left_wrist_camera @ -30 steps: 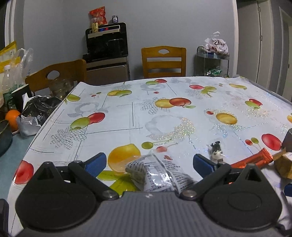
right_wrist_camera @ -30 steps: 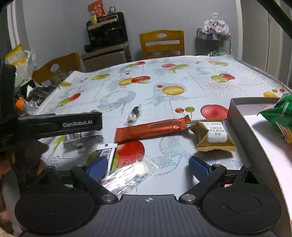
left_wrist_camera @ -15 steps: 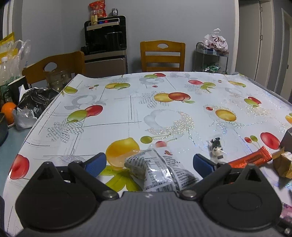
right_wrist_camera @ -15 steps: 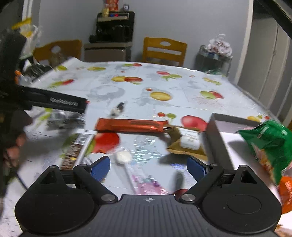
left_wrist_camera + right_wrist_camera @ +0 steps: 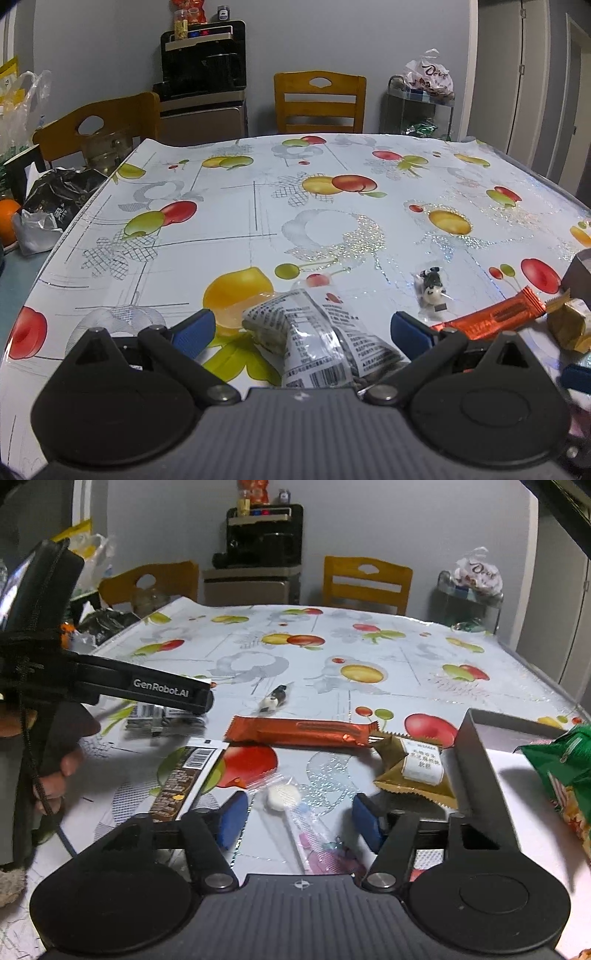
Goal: Organize snacks
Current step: 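Grasp the clear wrapped pack with the left tool while the right tool grasps a clear candy stick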
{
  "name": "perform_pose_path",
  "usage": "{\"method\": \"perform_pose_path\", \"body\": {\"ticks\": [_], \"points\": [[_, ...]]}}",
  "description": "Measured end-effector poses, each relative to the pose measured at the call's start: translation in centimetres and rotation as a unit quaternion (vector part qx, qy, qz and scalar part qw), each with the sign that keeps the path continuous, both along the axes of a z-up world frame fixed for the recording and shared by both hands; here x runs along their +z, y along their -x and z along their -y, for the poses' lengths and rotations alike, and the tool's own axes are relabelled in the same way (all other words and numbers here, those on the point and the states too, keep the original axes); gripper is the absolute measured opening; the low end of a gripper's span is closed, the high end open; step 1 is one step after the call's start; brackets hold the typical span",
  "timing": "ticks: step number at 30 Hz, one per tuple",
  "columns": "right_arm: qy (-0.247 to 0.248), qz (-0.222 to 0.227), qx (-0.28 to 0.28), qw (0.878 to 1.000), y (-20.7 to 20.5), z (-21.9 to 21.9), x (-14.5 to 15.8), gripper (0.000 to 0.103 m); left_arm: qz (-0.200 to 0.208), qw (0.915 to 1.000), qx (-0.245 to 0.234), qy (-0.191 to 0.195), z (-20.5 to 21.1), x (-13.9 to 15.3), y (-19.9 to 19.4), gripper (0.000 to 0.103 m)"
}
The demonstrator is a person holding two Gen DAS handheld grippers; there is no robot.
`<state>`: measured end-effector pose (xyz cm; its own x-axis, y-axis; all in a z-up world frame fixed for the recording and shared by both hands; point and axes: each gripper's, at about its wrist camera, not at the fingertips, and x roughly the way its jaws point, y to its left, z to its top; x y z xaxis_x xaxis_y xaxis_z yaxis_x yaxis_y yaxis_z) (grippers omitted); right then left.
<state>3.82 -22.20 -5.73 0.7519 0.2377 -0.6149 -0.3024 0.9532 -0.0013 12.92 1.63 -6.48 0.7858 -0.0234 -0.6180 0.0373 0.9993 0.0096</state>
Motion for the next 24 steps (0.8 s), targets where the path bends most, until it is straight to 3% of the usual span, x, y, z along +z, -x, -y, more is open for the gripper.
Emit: {"method": "perform_pose_path", "body": {"ticks": [1, 4, 9, 22, 24], "points": [[0.0, 0.004, 0.005, 1.0, 0.1, -0.1, 0.0, 0.038, -0.002, 1.0, -0.004, 0.001, 0.0, 0.0, 0.0, 0.102], [-0.003, 0.006, 0.011, 1.0, 0.2, -0.2, 0.0, 0.027, -0.011, 0.9998, -0.018, 0.005, -0.2, -0.2, -0.1, 0.102], [-0.009, 0.003, 0.011, 1.0, 0.4, -0.1, 0.1, 0.024, -0.031, 0.9988, -0.034, 0.017, -0.6, -0.8, -0.5, 0.102], [-0.015, 0.004, 0.017, 1.0, 1.0, 0.1, 0.0, 0.023, -0.021, 0.9993, -0.03, 0.006, -0.6, -1.4, -1.0, 0.102], [-0.016, 0.004, 0.018, 1.0, 1.1, 0.1, 0.0, 0.023, -0.019, 0.9992, -0.035, 0.006, -0.6, -1.3, -0.9, 0.097]]}}
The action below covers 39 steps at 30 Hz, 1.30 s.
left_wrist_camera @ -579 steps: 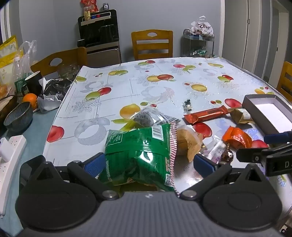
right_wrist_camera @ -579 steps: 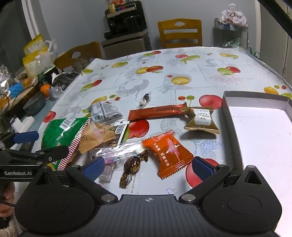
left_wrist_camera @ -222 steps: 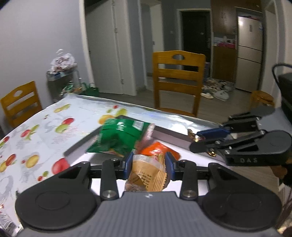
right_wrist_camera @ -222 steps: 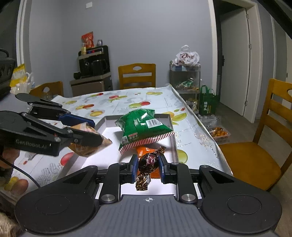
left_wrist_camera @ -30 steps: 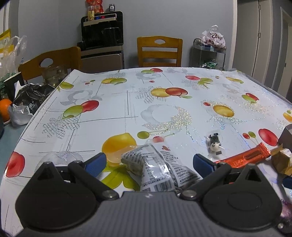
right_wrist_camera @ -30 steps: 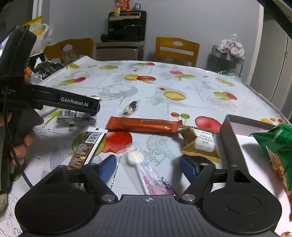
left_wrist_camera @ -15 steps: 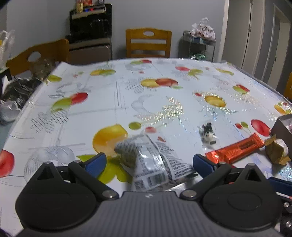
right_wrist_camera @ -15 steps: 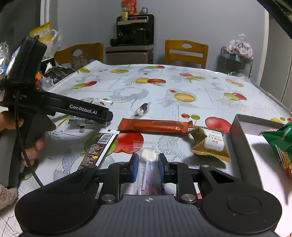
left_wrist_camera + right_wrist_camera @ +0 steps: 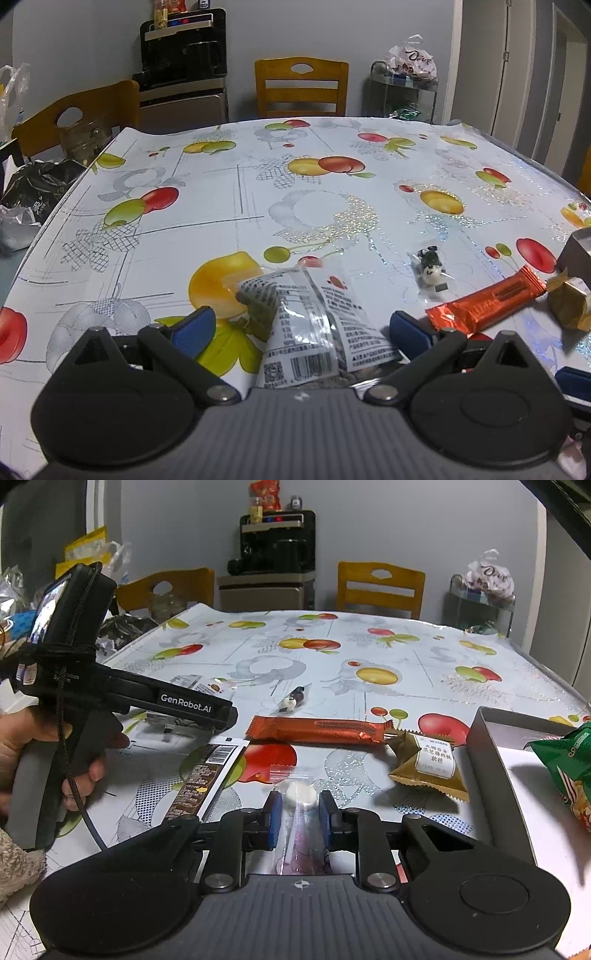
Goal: Organize snacks
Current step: 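Grasp the clear wrapped pack with the left tool while the right tool grasps a clear candy stick, then carry the clear pack and candy stick toward the gray box with both tools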
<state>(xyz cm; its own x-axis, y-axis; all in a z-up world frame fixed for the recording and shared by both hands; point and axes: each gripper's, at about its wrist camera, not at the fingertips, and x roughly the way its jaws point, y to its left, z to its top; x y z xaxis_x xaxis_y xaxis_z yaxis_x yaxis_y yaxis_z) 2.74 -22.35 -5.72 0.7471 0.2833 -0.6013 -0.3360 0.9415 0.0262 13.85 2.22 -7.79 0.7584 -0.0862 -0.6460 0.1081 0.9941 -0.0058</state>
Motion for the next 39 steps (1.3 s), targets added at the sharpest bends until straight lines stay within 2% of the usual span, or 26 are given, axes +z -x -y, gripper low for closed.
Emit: {"method": "perform_pose_path", "body": {"ticks": [2, 5, 12, 17, 26, 33, 39], "points": [[0.001, 0.0, 0.0, 1.0, 0.0, 0.0, 0.0, 0.023, 0.007, 0.9999, -0.011, 0.001, 0.2, 0.2, 0.3, 0.08], [0.001, 0.0, 0.0, 1.0, 0.0, 0.0, 0.0, 0.023, 0.011, 0.9994, -0.031, 0.005, 0.6, 0.5, 0.7, 0.061], [-0.003, 0.001, -0.002, 1.0, 0.4, -0.1, 0.1, 0.02, 0.011, 0.9988, -0.048, 0.008, 1.1, 0.7, 1.1, 0.054], [-0.004, 0.006, -0.002, 1.0, 0.8, 0.0, 0.2, 0.016, 0.014, 0.9981, -0.052, 0.029, 0.8, 1.0, 1.2, 0.045], [-0.017, 0.022, -0.007, 1.0, 1.6, 0.4, 1.1, 0.014, 0.02, 0.9966, -0.057, 0.056, -0.3, 1.7, 1.5, 0.037], [-0.026, 0.027, -0.009, 0.999, 2.2, 1.1, 1.7, 0.014, 0.057, 0.9938, -0.072, 0.062, -0.4, 2.8, 2.4, 0.035], [-0.034, 0.03, -0.01, 0.999, 2.9, 1.7, 1.9, 0.014, 0.065, 0.9936, -0.072, 0.058, -0.2, 3.0, 2.7, 0.035]]}}
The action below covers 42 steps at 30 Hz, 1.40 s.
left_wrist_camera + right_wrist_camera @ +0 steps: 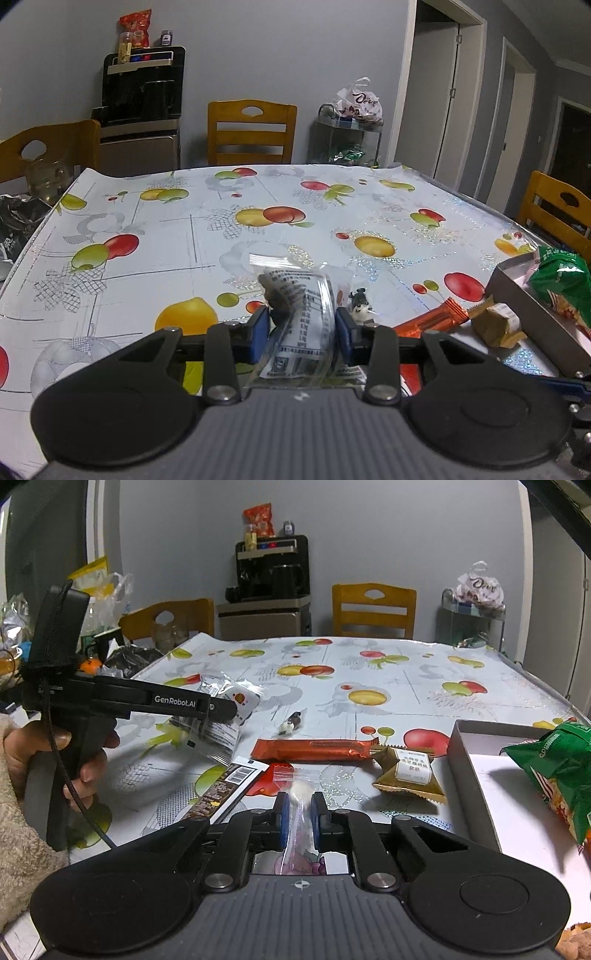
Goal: Organize snacks
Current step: 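Carry the clear pack and candy stick toward the gray box with both tools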
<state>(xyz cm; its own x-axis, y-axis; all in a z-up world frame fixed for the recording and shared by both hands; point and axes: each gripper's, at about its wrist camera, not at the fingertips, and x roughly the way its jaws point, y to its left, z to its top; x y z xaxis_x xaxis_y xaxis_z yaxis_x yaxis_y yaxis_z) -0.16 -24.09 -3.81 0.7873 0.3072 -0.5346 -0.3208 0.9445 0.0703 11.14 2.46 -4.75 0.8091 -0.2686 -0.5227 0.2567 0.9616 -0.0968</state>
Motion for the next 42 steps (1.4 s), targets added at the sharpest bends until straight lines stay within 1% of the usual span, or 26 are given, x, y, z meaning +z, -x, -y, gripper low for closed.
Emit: {"method": "perform_pose_path", "body": {"ticks": [4, 8, 11, 12, 16, 19, 23, 31, 36, 42], "points": [[-0.014, 0.007, -0.002, 1.0, 0.5, 0.8, 0.5, 0.014, 0.011, 0.9997, 0.015, 0.013, -0.5, 0.6, 0.7, 0.035], [-0.024, 0.017, 0.001, 1.0, 1.2, 1.6, 1.2, 0.014, 0.033, 0.9989, 0.032, 0.008, -0.6, 1.7, 2.1, 0.035], [-0.028, 0.027, 0.003, 0.999, 1.7, 2.4, 1.8, 0.014, 0.05, 0.9979, 0.039, 0.013, -0.7, 2.8, 3.4, 0.035], [-0.031, 0.03, 0.003, 0.999, 1.9, 2.7, 1.9, 0.014, 0.056, 0.9975, 0.041, 0.009, -0.5, 3.0, 4.0, 0.035], [-0.04, 0.032, 0.006, 0.999, 2.1, 3.3, 2.2, 0.014, 0.053, 0.9979, 0.037, 0.009, 0.2, 3.3, 5.1, 0.035], [-0.043, 0.036, 0.011, 0.998, 2.3, 3.7, 2.5, 0.014, 0.054, 0.9977, 0.04, 0.0, 0.6, 3.5, 5.8, 0.035], [-0.047, 0.045, 0.014, 0.998, 2.7, 4.3, 3.0, 0.014, 0.052, 0.9978, 0.04, 0.008, 0.7, 4.1, 6.4, 0.035], [-0.048, 0.079, 0.011, 0.996, 3.9, 5.8, 4.5, 0.014, 0.076, 0.9969, 0.021, 0.01, 2.2, 6.6, 7.9, 0.035], [-0.053, 0.086, 0.007, 0.995, 4.2, 7.0, 4.9, 0.014, 0.09, 0.9959, 0.009, 0.006, 3.8, 8.0, 8.7, 0.035], [-0.06, 0.092, -0.002, 0.994, 4.5, 8.5, 5.1, 0.014, 0.098, 0.9952, -0.008, 0.003, 5.9, 9.2, 9.3, 0.035]]}}
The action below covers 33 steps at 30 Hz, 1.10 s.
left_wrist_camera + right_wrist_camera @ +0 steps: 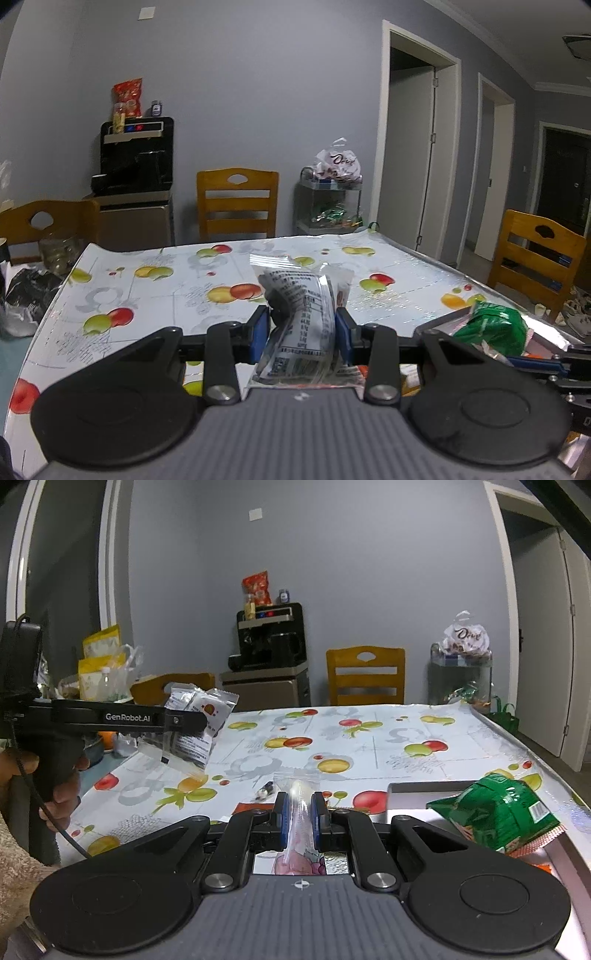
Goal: Organize snacks
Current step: 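Carry the clear pack and candy stick toward the gray box with both tools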
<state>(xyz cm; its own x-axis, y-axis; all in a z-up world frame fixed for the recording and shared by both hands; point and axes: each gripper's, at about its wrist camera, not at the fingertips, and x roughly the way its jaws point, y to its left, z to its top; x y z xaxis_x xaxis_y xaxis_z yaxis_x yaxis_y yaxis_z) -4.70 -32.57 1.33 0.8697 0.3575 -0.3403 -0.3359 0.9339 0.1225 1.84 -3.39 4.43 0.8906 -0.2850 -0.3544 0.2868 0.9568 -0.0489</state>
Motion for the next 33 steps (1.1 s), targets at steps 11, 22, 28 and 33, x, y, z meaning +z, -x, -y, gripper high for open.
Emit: {"method": "perform_pose_path", "body": {"ticks": [11, 22, 28, 33], "points": [[-0.015, 0.017, -0.031, 0.999, 0.9, 3.5, 0.7, 0.014, 0.007, 0.9994, -0.033, 0.0, 3.7, 0.9, 0.4, 0.035], [-0.022, 0.031, -0.065, 0.997, 1.4, 7.0, 1.1, 0.014, 0.004, 0.9974, -0.072, -0.006, 8.2, 1.1, 0.3, 0.035], [-0.031, 0.03, -0.081, 0.996, 1.1, 9.1, 0.9, 0.014, 0.0, 0.9961, -0.088, -0.013, 10.6, 1.3, -0.3, 0.035], [-0.034, 0.027, -0.101, 0.994, 1.0, 11.2, 0.5, 0.014, -0.007, 0.9943, -0.104, -0.021, 13.1, 1.1, -0.9, 0.035]]}}
